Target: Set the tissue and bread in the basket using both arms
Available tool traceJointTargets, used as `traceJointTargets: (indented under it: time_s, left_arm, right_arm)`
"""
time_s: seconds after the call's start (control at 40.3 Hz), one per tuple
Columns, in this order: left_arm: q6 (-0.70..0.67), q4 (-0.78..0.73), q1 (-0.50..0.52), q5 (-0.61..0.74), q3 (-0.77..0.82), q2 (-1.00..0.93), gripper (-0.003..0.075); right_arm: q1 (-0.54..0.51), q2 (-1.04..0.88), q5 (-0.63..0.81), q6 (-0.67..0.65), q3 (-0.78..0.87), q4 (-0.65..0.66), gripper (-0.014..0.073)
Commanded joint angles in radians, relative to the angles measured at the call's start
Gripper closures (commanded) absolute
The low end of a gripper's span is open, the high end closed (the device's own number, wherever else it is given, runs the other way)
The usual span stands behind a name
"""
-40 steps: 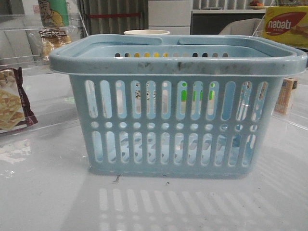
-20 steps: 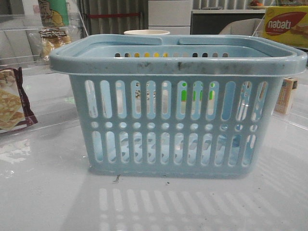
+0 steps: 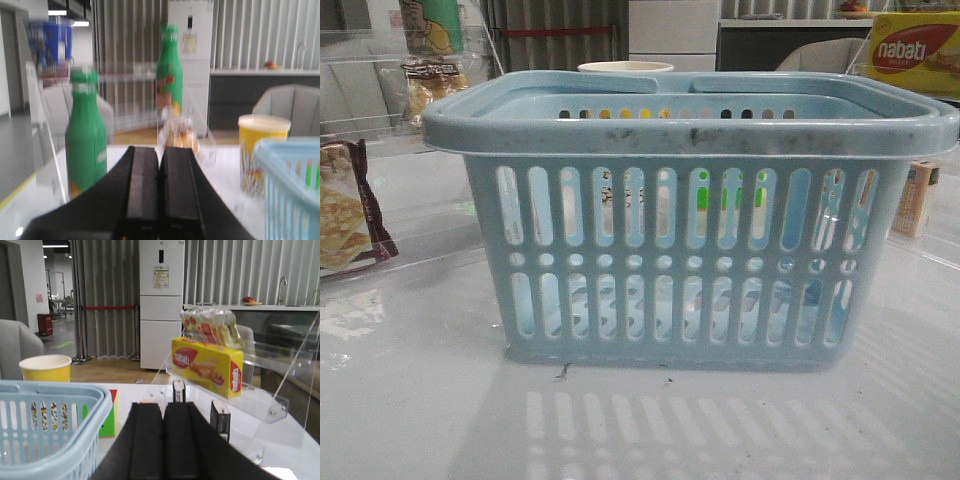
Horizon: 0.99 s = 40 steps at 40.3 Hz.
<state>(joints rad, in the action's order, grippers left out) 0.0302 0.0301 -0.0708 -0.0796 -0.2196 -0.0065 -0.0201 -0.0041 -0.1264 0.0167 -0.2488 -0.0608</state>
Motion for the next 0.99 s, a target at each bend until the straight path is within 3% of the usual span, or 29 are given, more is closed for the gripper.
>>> traceJointTargets:
  time_s: [0.0,0.198,0.347,0.62,0.893,0.967]
  left_arm:
    - [-0.001,0.023,-0.003,0.01,-0.151,0.046,0.0629]
    - [-0.001,0.023,-0.003,-0.223,-0.432,0.211,0.0629]
    - [-0.001,0.023,-0.003,-0.415,-0.547,0.344,0.0629]
    - [-0.001,0.023,-0.003,-0.557,-0.531,0.49,0.0629]
    - [-0.001,0.018,-0.003,-0.586,-0.488,0.573,0.0627]
    - [0.003,0.011,-0.003,-0.586,-0.488,0.589,0.0558]
  right_arm:
    - [-0.003,0.068,-0.025,0.001,-0.149,0.005,0.0538]
    - [-0.003,0.229,-0.233,0.001,-0.369,0.03,0.0538]
    - [-0.003,0.339,-0.375,0.001,-0.459,0.03,0.0538]
    - [-0.003,0.495,-0.482,0.001,-0.446,0.03,0.0538]
    - [-0.003,0.594,-0.526,0.001,-0.404,0.03,0.0536]
    - [-0.003,0.62,-0.543,0.001,-0.404,0.03,0.0515]
